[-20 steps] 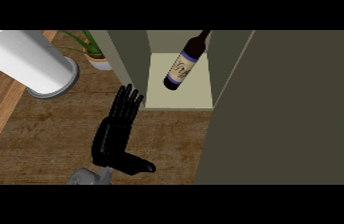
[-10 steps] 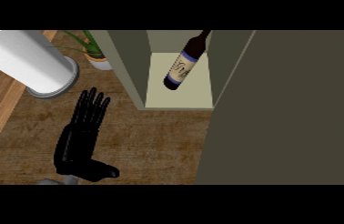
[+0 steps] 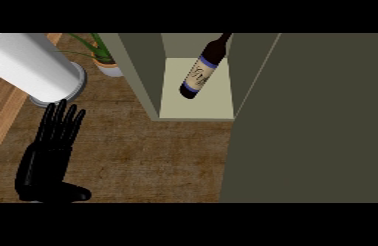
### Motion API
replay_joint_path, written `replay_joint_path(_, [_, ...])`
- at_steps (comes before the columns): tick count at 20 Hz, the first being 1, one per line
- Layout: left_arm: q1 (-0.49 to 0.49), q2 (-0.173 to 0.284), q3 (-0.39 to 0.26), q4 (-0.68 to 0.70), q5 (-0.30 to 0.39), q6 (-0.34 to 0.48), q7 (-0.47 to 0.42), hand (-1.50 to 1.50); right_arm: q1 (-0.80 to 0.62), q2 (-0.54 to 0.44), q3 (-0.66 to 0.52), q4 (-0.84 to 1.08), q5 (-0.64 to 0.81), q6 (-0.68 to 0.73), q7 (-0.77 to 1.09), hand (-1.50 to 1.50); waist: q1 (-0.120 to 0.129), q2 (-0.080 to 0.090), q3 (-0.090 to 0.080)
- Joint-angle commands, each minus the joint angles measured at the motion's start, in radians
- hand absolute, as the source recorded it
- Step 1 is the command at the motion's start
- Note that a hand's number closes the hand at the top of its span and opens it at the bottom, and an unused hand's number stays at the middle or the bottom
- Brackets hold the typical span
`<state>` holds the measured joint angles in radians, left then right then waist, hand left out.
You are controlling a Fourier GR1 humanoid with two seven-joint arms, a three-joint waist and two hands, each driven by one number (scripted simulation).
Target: Pick up the wine, place it into the cabinet and close the cabinet
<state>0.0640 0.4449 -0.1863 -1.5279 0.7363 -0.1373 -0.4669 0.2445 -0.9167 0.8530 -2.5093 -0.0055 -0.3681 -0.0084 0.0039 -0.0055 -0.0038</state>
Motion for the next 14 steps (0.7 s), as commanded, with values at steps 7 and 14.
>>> replay_joint_path(7, [0.017,0.086,0.094,0.022,0.070,-0.113,0.026,-1.50,-0.085,0.112,0.114,-0.197,-0.004,0.017,0.176,1.50,0.008,0.002,-0.002])
replay_joint_path(14, [0.024,0.127,0.126,0.017,0.104,-0.169,0.045,-1.50,-0.163,0.211,0.097,-0.120,-0.068,0.037,0.180,1.50,0.043,0.009,-0.003])
